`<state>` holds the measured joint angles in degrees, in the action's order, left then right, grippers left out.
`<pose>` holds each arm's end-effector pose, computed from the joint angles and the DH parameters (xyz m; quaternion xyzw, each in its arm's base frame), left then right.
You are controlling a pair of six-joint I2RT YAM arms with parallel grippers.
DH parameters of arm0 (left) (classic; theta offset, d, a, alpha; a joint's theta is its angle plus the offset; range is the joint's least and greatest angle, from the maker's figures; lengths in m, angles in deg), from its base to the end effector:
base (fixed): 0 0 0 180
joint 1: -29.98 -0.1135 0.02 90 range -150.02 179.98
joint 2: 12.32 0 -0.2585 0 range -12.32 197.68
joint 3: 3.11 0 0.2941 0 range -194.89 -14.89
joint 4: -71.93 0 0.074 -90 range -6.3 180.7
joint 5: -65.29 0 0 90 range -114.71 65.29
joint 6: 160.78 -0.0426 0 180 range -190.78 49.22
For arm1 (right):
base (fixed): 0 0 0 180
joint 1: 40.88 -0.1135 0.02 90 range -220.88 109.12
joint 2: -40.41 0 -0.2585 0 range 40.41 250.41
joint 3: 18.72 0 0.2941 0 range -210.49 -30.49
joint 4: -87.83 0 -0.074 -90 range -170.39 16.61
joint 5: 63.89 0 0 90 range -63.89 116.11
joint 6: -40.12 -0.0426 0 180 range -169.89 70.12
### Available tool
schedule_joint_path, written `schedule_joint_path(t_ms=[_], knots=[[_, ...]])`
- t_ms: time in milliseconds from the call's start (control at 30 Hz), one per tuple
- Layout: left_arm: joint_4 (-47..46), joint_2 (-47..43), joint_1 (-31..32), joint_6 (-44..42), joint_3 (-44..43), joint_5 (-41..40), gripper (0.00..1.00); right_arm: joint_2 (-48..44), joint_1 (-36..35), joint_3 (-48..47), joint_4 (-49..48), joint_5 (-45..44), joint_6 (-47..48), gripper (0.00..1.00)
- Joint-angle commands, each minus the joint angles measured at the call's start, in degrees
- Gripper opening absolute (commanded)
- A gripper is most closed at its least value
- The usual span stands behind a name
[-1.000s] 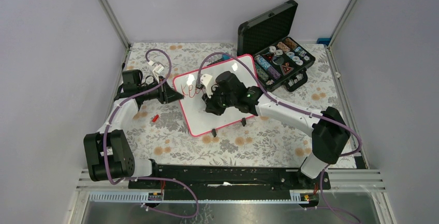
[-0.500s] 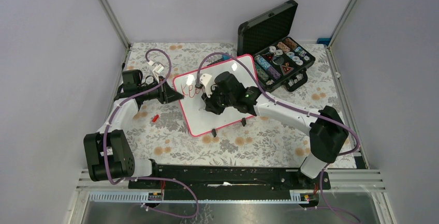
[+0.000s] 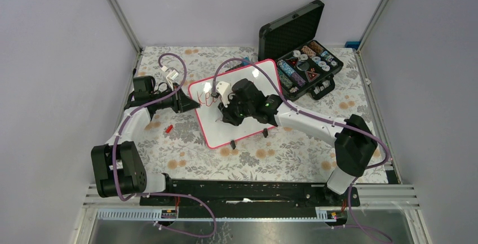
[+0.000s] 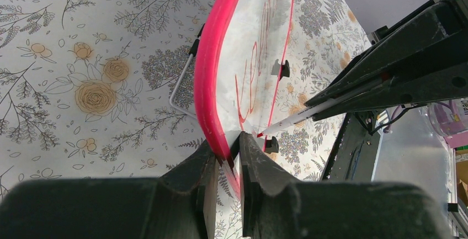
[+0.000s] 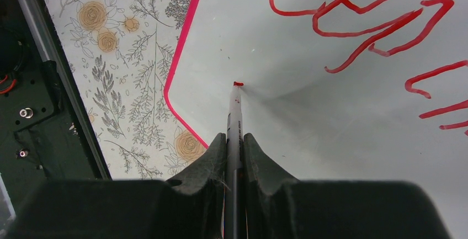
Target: Write a sentence on the whiteboard
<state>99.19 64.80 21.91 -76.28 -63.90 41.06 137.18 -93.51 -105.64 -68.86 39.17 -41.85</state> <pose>0.3132 0.0052 0.2197 0.1966 0.7764 -0.4564 0.3875 0.2575 0.3531 0.2567 -0.4880 0.7269 0.2720 0.3995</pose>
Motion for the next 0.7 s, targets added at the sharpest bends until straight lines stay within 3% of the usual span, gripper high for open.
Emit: schedule_joint_path(t_ms=[0,667], knots=[[-2.6,-0.7,0.4,-2.7,-0.2,-0.4,0.0,1.2,-0.8,-2.8,-0.8,-0.9,0.4,0.0],[-2.6,-0.9,0.5,-2.8,-0.2,-0.6,0.0,0.2,-2.0,0.1,0.3,0.3,2.1,0.0]])
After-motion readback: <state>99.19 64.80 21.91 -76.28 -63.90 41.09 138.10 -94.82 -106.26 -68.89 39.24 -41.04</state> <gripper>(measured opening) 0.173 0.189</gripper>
